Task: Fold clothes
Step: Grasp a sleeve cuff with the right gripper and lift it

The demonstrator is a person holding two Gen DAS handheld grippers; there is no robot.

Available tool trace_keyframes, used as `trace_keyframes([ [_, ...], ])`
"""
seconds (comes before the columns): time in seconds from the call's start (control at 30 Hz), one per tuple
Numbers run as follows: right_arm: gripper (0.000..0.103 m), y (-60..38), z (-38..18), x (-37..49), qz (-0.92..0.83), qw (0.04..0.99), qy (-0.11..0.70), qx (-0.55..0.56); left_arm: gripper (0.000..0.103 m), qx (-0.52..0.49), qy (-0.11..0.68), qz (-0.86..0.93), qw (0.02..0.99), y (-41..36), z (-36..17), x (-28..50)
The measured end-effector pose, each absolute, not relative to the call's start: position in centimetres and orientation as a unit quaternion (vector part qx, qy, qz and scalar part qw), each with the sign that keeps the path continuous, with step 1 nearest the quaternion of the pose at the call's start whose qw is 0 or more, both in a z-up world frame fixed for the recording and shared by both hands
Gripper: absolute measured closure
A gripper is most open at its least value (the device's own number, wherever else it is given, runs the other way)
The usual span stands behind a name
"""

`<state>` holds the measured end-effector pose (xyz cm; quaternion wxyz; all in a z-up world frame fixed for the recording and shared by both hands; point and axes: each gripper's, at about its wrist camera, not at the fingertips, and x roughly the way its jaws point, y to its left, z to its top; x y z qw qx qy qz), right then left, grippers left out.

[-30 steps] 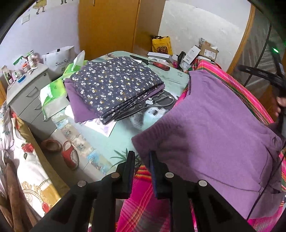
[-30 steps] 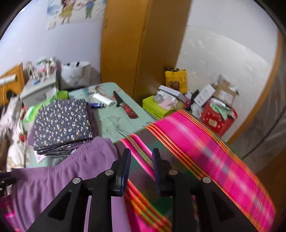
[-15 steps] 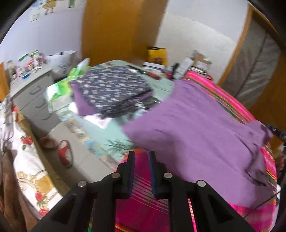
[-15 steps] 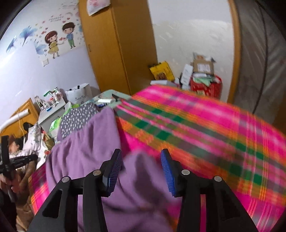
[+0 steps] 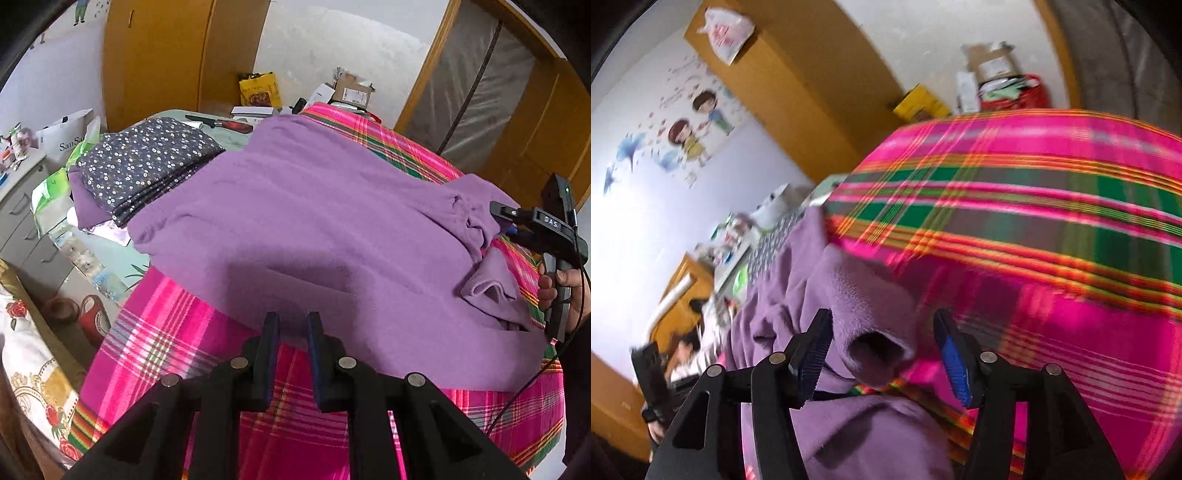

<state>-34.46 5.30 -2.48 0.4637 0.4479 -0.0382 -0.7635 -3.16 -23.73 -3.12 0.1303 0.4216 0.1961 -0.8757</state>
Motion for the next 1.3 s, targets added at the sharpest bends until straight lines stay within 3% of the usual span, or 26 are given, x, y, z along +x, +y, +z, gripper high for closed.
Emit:
trace_keyframes([
  [0.03,0.094,4.8,-2.4,-34.2,-0.765,0.466,-0.026,0.443,0.087,0.423,0.195,-0.875,0.131,-23.7,-3.3,-3.4],
  [0.37,0.094,2.7,9.8,-31.2,-0.873,0.411,0.039,0.259,0.087,0.413,0.181,-0.882,0.136,-24.1,-3.6,-3.9],
  [0.53,0.094,-1.2,13.0,-30.2,-0.899,0.387,0.066,0.195,0.087,0.413,0.180,-0.882,0.138,-23.9,-3.6,-3.7],
  [0.67,0.081,-4.1,10.9,-30.5,-0.862,0.423,0.108,0.256,0.087,0.412,0.182,-0.882,0.137,-24.0,-3.5,-3.6],
  [0.8,0.077,-3.1,7.5,-29.8,-0.834,0.451,0.119,0.294,0.087,0.409,0.181,-0.885,0.132,-24.1,-3.5,-3.6],
  [0.9,0.070,-0.8,6.2,-31.3,-0.842,0.431,0.093,0.311,0.087,0.406,0.178,-0.887,0.129,-24.0,-3.5,-3.5],
  [0.97,0.056,0.8,5.3,-32.5,-0.848,0.413,0.076,0.324,0.087,0.405,0.178,-0.888,0.129,-23.9,-3.5,-3.4],
  [1.07,0.049,3.2,3.9,-34.2,-0.855,0.387,0.050,0.341,0.087,0.403,0.176,-0.889,0.128,-23.8,-3.5,-3.4],
  [1.2,0.047,3.6,2.3,-35.7,-0.839,0.400,0.031,0.366,0.087,0.401,0.177,-0.890,0.125,-23.9,-3.5,-3.3],
  [1.3,0.045,4.0,0.0,-38.3,-0.807,0.413,-0.060,0.418,0.087,0.400,0.180,-0.890,0.123,-24.0,-3.6,-3.3],
])
